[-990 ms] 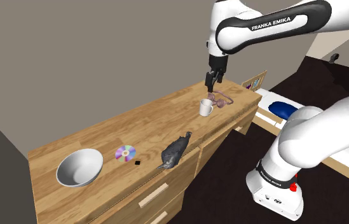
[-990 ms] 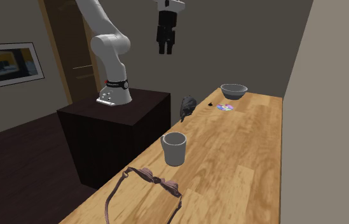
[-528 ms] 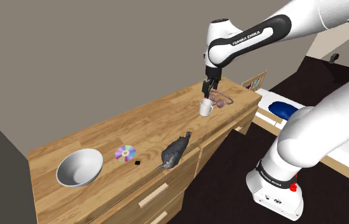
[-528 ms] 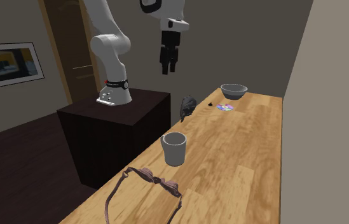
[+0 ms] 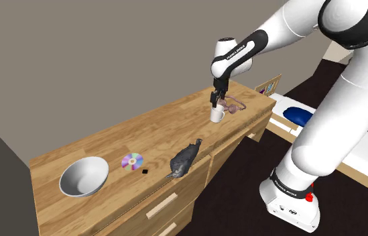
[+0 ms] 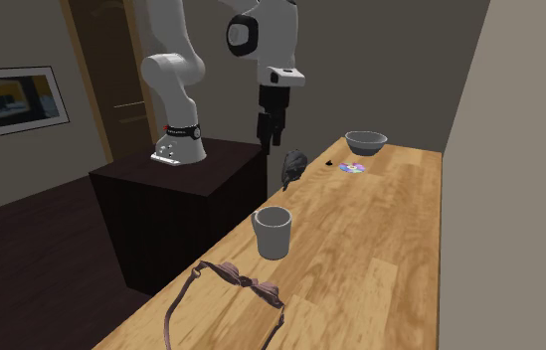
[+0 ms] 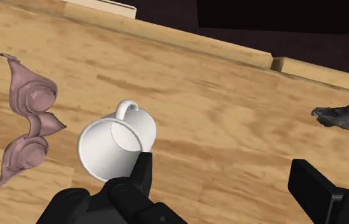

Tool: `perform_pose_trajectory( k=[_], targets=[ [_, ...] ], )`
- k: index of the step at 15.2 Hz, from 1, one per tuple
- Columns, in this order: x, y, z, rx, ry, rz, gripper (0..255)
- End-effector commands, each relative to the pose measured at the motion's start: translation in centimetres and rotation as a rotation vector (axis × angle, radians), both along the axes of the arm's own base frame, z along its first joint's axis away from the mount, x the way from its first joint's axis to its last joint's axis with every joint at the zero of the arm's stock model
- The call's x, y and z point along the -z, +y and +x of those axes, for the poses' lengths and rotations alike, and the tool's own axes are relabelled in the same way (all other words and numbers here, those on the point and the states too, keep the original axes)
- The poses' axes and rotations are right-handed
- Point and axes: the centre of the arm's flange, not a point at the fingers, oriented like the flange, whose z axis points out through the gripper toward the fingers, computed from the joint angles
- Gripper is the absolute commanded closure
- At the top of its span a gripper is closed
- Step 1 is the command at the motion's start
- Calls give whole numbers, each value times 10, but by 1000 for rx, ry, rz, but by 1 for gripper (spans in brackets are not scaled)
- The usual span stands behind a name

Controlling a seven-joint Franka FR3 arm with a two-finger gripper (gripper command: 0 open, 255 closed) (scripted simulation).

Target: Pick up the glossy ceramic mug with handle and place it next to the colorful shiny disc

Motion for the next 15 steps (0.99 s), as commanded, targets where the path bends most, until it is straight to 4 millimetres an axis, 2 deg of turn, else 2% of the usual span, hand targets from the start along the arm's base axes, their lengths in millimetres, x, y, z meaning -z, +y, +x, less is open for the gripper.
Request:
perform_pose_trajectory(
  k=[1, 10, 15],
  targets=[
    [19, -16, 8, -1, -2, 4, 0],
    [109, -83, 52, 0, -6, 26, 0],
    [134, -87, 53, 0, -6, 27, 0]
  ],
)
